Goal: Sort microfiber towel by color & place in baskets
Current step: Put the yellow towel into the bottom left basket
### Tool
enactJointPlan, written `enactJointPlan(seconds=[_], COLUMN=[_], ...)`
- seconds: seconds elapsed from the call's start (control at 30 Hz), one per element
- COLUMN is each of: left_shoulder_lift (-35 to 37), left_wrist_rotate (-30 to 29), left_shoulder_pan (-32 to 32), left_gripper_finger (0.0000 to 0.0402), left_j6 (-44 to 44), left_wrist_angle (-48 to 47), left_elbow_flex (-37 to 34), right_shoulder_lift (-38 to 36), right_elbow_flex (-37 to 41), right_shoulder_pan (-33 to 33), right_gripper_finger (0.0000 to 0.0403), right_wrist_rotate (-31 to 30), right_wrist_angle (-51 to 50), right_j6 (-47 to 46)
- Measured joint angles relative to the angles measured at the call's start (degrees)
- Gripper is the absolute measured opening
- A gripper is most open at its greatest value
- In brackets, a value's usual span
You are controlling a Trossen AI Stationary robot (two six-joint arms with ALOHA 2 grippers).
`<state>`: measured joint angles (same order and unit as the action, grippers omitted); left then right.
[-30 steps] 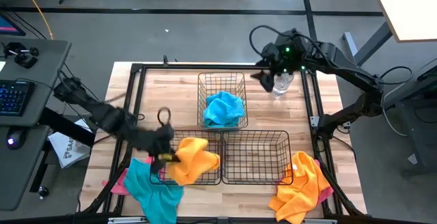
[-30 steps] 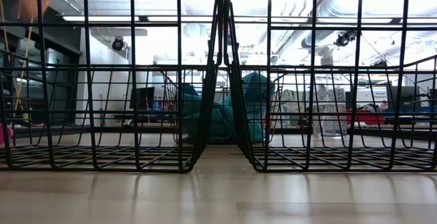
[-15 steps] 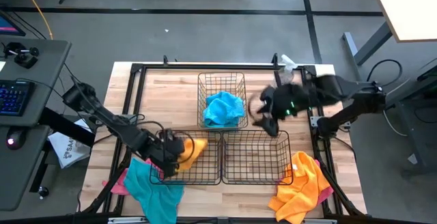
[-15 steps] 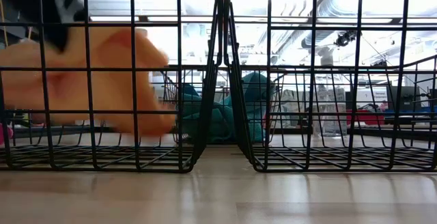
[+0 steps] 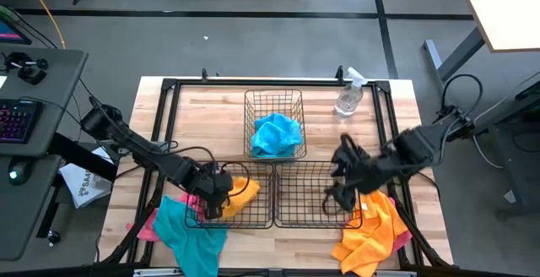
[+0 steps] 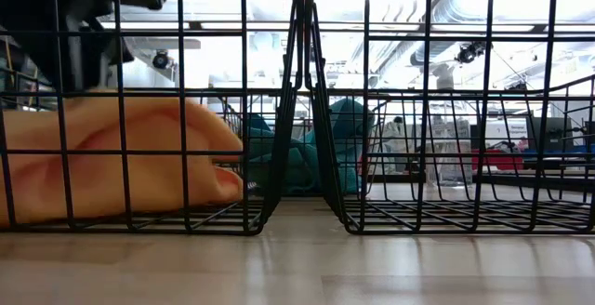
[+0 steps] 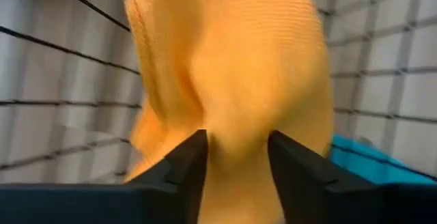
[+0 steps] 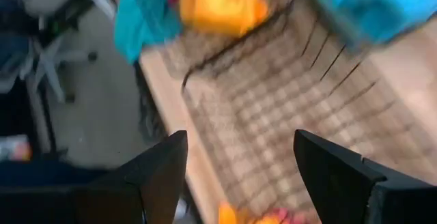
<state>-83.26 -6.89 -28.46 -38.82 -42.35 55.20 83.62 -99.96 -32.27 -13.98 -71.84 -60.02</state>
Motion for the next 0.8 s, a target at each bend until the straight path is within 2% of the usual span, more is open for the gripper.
enactJointPlan(seconds=[0.1,0.17,0.37,0.47,0.6,0.7,0.8], left_shoulder_lift=[0.0,0.0,0.0,0.0,0.02,0.02,0.02], left_wrist_rotate=[8.83,12.42,13.75,12.9,12.18,12.13,12.14], left_shoulder_pan=[1.57,2.02,2.22,2.22,2.2,2.22,2.21], left_gripper_finger=[0.0182,0.0197,0.0211,0.0211,0.0211,0.0211,0.0211], left_j6=[1.26,1.44,-0.17,-2.35,-4.62,-4.61,-4.58], left_wrist_angle=[-0.03,-0.59,-1.24,-0.03,1.23,2.22,2.24], left_elbow_flex=[0.0,0.0,0.0,0.0,0.0,0.0,0.0], right_shoulder_lift=[2.32,4.05,7.79,6.93,6.84,6.66,6.4], right_elbow_flex=[0.0,0.0,0.42,4.41,12.78,20.22,27.14], right_shoulder_pan=[-3.71,-6.48,-16.87,-21.77,-26.68,-28.43,-28.07], right_gripper_finger=[0.0263,0.0263,0.0263,0.0263,0.0263,0.0263,0.0263], right_wrist_rotate=[3.85,6.28,12.86,13.44,20.23,24.32,25.22], right_wrist_angle=[-1.75,-5.03,-18.63,-16.65,-13.87,-5.5,4.09], right_j6=[-3.09,-6.1,-15.52,-22.32,-29.7,-31.02,-31.28])
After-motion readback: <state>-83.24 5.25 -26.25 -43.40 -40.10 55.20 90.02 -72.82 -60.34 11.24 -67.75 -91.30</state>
